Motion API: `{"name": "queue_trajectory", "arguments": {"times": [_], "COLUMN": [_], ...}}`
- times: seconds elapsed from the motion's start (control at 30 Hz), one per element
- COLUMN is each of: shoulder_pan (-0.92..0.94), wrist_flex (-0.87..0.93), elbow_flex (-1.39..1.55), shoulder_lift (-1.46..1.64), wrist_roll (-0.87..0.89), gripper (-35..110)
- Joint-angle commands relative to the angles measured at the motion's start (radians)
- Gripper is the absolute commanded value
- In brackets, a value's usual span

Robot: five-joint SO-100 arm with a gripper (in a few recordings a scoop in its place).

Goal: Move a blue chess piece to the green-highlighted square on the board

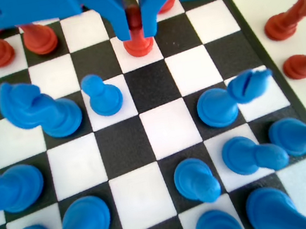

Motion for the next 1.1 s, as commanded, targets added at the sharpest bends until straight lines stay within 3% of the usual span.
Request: {"name": "queue_trajectory", "arguments": {"times": [0.0,0.57,1.07], "shoulder_pan": [0.012,0.069,0.374], "wrist_flex": [0.021,0.284,0.396], "elbow_flex": [-0.04,0.028,-0.005], "shoulder_lift": [0.038,0.371,0.456], "wrist_roll": [-0.014,-0.012,-0.029], "gripper": [1,1,1]}}
